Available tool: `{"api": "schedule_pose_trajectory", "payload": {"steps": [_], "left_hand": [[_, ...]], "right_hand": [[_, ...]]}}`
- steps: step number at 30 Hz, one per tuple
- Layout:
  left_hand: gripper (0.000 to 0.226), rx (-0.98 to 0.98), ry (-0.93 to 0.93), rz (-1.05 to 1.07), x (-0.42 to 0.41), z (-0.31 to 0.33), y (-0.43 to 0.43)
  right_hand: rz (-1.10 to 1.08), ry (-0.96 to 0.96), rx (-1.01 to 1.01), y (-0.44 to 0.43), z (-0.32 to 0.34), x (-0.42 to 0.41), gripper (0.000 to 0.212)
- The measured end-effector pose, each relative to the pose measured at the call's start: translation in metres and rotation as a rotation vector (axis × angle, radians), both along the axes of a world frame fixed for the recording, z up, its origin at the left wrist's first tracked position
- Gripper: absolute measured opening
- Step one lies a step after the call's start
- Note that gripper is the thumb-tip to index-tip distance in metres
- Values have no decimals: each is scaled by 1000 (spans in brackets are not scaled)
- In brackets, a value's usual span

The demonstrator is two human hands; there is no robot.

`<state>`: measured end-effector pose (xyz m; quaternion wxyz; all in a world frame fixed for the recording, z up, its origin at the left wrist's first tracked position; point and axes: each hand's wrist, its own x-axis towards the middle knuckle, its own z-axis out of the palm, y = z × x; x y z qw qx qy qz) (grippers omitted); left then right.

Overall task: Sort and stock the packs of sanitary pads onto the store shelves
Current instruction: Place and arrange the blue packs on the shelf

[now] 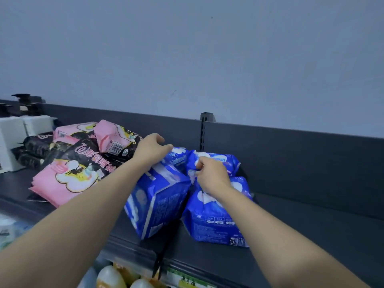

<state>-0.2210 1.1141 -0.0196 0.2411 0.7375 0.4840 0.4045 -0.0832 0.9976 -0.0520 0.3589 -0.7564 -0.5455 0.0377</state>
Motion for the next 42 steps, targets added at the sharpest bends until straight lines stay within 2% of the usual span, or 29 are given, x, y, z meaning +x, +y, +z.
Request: {"api": "schedule_pose_trajectory", "payload": {"steps": [3, 6, 9, 12, 14, 15, 18, 20, 22, 25, 27, 29, 33, 37, 42], "left_hand": [[47, -256, 189, -386, -23, 26, -7], [94, -451, 448, -717, -50, 46, -9], [131, -492, 604, -836, -63, 45, -8], [141, -454, 671, -790, -64, 36, -11], [134, -429, 586, -704, -63, 30, -7], [124, -390, 537, -617, -61, 26, -5], [81, -241, 429, -408, -53, 16, -7], [69, -192, 403, -373, -48, 11, -8], [74, -219, 433, -390, -52, 13, -10], [94, -286, 540, -403, -59, 18, -16], [79, -233, 556, -364, -54, 20, -24], [65, -85, 557, -292, -44, 24, -35], [43, 199, 637, -207, -20, 28, -68], [47, 437, 688, -262, 9, 20, -105], [47, 431, 611, -445, 57, 8, -163]], "right_hand": [[215, 240, -282, 0, 18, 6, 34], [385, 220, -597, -14, 36, 18, 83], [388, 32, -774, -31, 47, 15, 108], [197, -245, -928, -40, 47, 8, 124], [110, -261, -924, -45, 44, 3, 122], [77, -277, -872, -46, 44, -1, 115], [-19, -401, -566, -44, 40, -20, 80], [-61, -431, -415, -41, 32, -31, 68], [-76, -418, -395, -41, 23, -35, 64], [-78, -362, -417, -48, 17, -33, 65], [-42, -291, -409, -56, 16, -30, 68], [-17, -239, -389, -67, 14, -28, 69], [-58, -372, -410, -94, 10, -19, 63], [-132, -391, -428, -136, 13, -1, 67], [-262, -391, -449, -218, 15, 28, 73]]}}
